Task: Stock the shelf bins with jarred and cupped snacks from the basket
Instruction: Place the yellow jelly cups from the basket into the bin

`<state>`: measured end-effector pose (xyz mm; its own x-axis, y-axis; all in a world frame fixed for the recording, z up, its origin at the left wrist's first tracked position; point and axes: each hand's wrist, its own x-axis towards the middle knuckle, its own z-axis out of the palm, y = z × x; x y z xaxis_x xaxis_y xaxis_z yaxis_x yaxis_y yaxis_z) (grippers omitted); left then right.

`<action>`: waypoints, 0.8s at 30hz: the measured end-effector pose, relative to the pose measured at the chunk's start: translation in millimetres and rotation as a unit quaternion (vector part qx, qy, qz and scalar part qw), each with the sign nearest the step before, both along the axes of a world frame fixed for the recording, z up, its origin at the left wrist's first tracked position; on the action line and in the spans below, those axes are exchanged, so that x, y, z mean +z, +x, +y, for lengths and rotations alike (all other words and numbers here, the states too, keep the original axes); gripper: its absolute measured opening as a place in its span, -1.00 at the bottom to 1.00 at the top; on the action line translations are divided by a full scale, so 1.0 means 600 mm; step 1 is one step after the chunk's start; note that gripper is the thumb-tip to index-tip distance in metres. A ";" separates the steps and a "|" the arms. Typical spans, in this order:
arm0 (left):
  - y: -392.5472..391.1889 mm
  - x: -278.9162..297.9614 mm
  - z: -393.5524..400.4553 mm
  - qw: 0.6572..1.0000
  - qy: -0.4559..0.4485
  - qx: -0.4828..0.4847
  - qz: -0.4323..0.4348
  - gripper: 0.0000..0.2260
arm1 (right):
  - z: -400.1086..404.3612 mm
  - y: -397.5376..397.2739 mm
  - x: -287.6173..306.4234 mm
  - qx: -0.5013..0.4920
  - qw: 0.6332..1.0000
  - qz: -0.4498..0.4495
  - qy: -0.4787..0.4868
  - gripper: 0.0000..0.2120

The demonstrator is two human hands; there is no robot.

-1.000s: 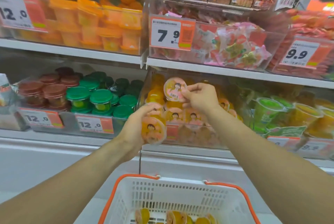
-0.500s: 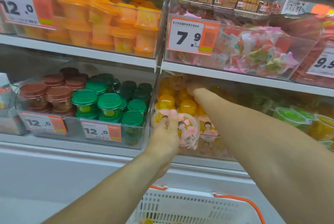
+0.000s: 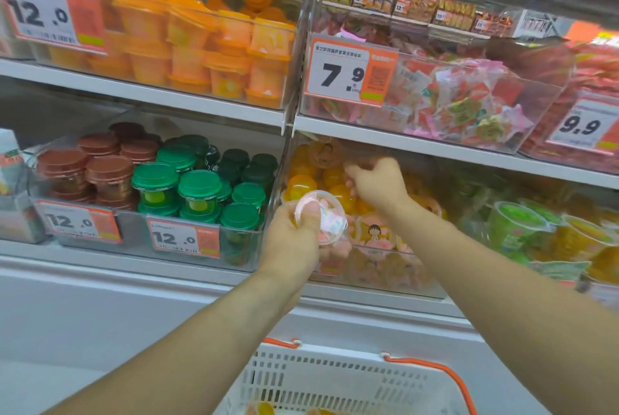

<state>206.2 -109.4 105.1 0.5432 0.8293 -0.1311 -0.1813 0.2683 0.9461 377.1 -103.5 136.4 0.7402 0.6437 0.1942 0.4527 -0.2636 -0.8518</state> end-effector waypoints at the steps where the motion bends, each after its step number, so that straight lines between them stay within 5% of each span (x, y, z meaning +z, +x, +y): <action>1: -0.001 0.006 -0.003 1.000 -0.012 -0.001 -0.005 -0.76 | -0.027 -0.018 -0.003 0.038 0.997 0.060 0.037 -0.76; 6: 0.001 0.006 -0.003 0.996 0.083 0.013 0.044 -0.65 | -0.138 -0.084 -0.011 0.153 0.975 0.141 0.078 -0.86; 12: 0.007 0.010 -0.019 0.981 0.184 0.024 0.057 -0.75 | -0.178 -0.075 -0.035 0.139 0.954 0.233 0.131 -0.76; 18: 0.019 0.017 -0.016 0.962 0.255 0.016 0.094 -0.66 | -0.169 -0.049 -0.024 0.070 0.981 0.141 0.117 -0.89; 24: 0.024 -0.003 -0.010 0.899 0.361 0.008 0.247 -0.61 | -0.073 0.056 -0.007 -0.081 0.979 0.145 0.118 -0.86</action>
